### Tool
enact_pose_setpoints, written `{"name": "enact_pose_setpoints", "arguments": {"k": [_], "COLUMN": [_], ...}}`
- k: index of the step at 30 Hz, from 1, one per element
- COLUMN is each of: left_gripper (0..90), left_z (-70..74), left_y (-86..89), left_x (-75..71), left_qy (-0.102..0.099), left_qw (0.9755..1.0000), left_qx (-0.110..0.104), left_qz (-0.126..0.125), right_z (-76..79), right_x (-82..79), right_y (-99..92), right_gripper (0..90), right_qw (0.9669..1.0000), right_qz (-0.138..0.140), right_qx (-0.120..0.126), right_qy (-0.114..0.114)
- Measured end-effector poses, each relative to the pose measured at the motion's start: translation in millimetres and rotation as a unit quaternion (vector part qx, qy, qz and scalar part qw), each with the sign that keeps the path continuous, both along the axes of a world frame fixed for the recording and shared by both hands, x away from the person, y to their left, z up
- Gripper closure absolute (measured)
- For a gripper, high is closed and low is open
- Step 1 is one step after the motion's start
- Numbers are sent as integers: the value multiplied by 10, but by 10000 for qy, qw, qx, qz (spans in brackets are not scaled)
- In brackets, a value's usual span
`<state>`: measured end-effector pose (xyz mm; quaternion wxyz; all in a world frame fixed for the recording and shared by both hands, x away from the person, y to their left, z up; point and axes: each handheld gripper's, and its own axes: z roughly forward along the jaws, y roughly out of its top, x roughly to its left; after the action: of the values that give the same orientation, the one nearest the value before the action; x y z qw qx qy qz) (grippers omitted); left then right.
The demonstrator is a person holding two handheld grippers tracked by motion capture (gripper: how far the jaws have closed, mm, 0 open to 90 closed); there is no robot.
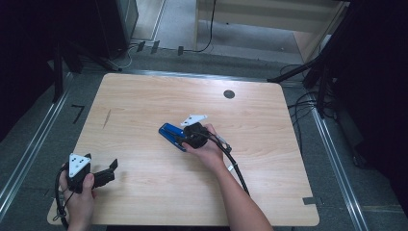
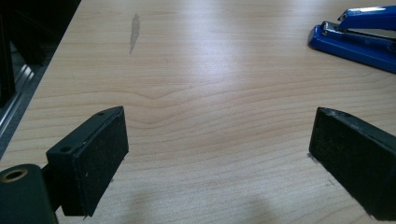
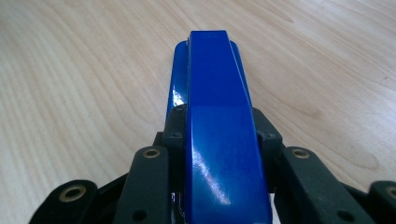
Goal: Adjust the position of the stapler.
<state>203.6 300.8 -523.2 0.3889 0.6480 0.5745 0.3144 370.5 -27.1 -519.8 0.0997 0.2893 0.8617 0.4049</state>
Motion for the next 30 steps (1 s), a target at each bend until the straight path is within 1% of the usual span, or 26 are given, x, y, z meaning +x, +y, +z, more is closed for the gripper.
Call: {"name": "enact_pose_setpoints", "arguments": {"k": [2,3,6,8,10,17,20,21,23,25,26,29,30], "left_gripper": [46,47,47,47,47,50,50,50,50,50,50,50,50], "left_z": [0,0,0,-1,-2,-1,-1,-1,-1,-1,-1,-2,-2], "left_y": [0,0,-1,-2,-3,-5,-5,-5,-5,-5,-5,-3,-3], "left_x": [1,1,0,1,1,0,-2,-2,-3,-4,-4,-3,-3], "left_qy": [2,2,-3,-10,-7,-17,-24,-24,-27,-29,-30,-31,-31], "left_qw": [10000,10000,10000,10000,10000,10000,10000,10000,10000,10000,10000,10000,10000], "left_qx": [5,3,4,3,7,17,7,7,6,11,10,-1,-1], "left_qz": [2,-1,1,4,9,24,40,40,46,46,50,59,59], "right_z": [3,5,6,15,22,13,7,7,2,1,1,0,0], "right_x": [-26,-47,-81,-140,-178,-313,-375,-375,-444,-466,-518,-596,-596], "right_y": [-15,-40,-58,-86,-112,-243,-295,-295,-332,-342,-350,-358,-358], "right_gripper": [674,674,674,674,674,674,674,674,674,674,673,674,674], "right_qw": [10000,9999,9999,9998,9998,9997,9995,9995,9994,9994,9992,9988,9988], "right_qz": [40,71,114,169,196,233,295,295,328,350,405,484,484], "right_qx": [13,60,48,14,10,30,48,48,62,54,39,20,20], "right_qy": [43,88,81,51,85,45,38,38,26,12,5,-31,-31]}}
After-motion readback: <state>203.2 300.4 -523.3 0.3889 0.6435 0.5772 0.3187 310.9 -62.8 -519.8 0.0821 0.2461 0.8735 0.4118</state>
